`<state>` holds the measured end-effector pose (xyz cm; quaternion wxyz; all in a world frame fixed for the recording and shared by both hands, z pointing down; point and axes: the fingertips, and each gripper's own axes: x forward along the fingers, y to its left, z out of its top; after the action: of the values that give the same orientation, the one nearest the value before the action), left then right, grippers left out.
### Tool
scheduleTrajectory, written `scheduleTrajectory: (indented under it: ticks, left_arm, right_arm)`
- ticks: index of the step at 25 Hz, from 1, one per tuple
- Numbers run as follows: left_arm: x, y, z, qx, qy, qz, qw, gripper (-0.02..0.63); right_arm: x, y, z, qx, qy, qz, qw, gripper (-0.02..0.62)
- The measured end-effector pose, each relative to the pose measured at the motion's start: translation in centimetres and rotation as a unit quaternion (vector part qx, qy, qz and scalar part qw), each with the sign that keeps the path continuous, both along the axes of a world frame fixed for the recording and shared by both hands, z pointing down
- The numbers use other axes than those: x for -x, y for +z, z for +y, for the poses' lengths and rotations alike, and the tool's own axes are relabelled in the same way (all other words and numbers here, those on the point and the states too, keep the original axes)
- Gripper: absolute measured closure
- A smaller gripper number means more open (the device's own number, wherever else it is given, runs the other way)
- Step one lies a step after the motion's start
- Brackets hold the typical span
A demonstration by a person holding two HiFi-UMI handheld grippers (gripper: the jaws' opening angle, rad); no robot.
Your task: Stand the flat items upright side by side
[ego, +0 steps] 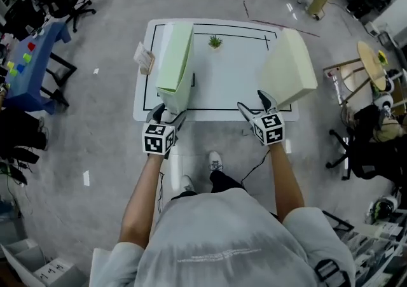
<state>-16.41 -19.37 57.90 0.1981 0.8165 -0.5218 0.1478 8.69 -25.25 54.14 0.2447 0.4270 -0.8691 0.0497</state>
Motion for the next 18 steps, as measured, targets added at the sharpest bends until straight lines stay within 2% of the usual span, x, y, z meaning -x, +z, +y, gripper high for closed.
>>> scheduleTrajectory:
  ticks: [2, 3, 5, 7, 9, 11, 15, 18]
  left_arm:
    - [-0.4, -0.3, -0.5, -0.004, 0.002, -0.010, 0.9999, 0.262]
    - [-0.5, -0.4, -0.7, -0.006, 0.003, -0.013, 0.9999, 0.262]
    - [-0.8, -0.8, -1.3, -0.010, 0.004, -0.014, 0.9999, 0.262]
    - [-0.9, -1.0, -1.8, -0.012, 0.005, -0.018, 0.9997, 0.262]
    - [-0.9, -0.9, -2.1, -0.014, 0.004, -0.027, 0.9995, 0.259]
    - [-1.1, -0.9, -2.5, -0.016, 0.001, -0.026, 0.9995, 0.258]
    - [-1.6, -1.1, -3.1, -0.022, -0.010, -0.023, 0.9995, 0.258]
    - [-2.5, -1.2, -3.5, -0.028, -0.020, -0.025, 0.9991, 0.258]
  right_arm:
    - [-3.9, -1.3, 1.3, -0.027, 0.073, -0.025, 0.997, 0.210]
    - [-6.2, -2.2, 1.9, -0.051, 0.117, -0.036, 0.991, 0.223]
    - [-10.8, -3.8, 2.9, -0.100, 0.201, -0.049, 0.973, 0.242]
    - [-14.2, -4.3, 3.4, -0.114, 0.247, -0.057, 0.961, 0.242]
    - [-16.1, -4.1, 2.9, -0.105, 0.259, -0.059, 0.958, 0.224]
    - [-17.3, -3.9, 1.7, -0.089, 0.255, -0.056, 0.961, 0.205]
    - [-17.7, -2.8, -1.0, -0.054, 0.219, -0.045, 0.973, 0.193]
    - [-18.2, -1.8, -2.1, -0.039, 0.208, -0.041, 0.976, 0.193]
